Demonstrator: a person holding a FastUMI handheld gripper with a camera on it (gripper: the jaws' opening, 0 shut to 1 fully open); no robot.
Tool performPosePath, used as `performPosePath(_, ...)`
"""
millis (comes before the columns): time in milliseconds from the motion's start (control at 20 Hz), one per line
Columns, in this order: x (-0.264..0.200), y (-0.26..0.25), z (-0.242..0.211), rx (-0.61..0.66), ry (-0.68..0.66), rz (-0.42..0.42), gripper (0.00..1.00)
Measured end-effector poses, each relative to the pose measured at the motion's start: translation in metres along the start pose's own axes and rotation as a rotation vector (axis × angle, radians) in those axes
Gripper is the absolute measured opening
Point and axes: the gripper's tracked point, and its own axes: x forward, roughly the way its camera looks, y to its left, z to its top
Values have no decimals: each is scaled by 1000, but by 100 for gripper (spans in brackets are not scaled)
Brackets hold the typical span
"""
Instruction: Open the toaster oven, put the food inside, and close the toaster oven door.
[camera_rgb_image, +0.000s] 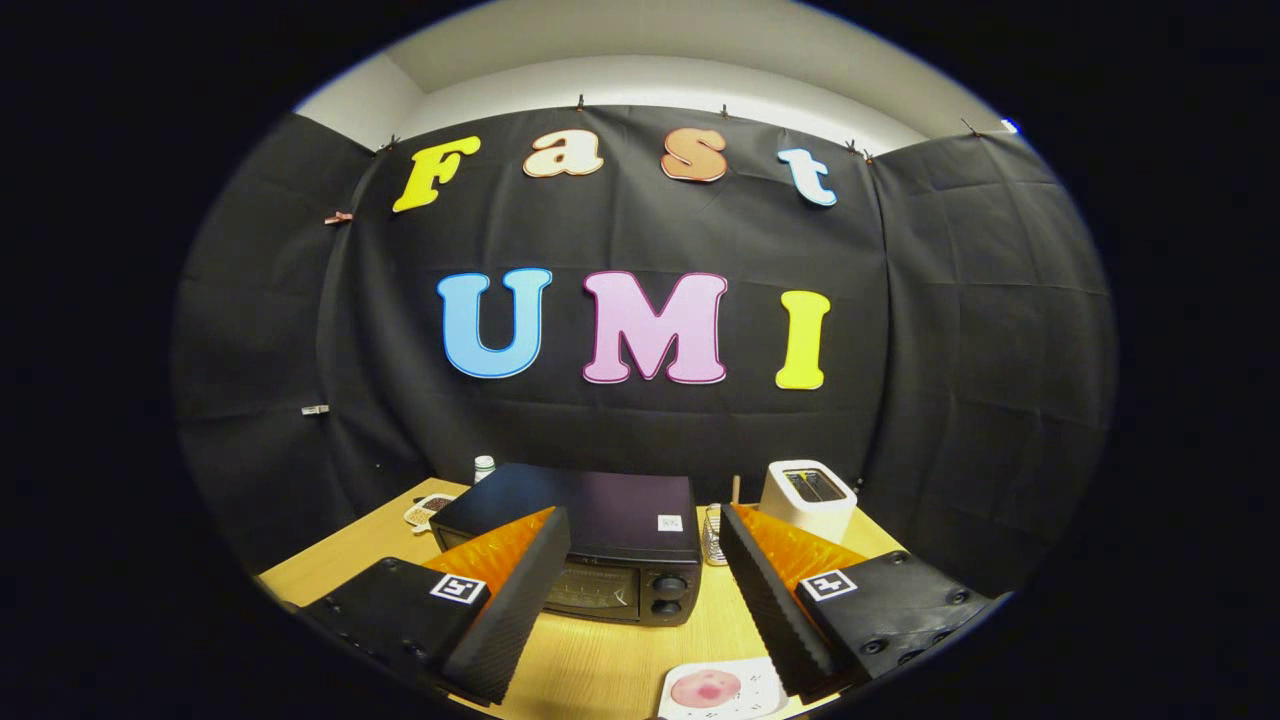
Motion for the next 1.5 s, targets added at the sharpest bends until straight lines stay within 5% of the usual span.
performPosePath(850,107,97,-81,39,176,10,98)
performPosePath(1500,127,120,-150,50,297,-22,100)
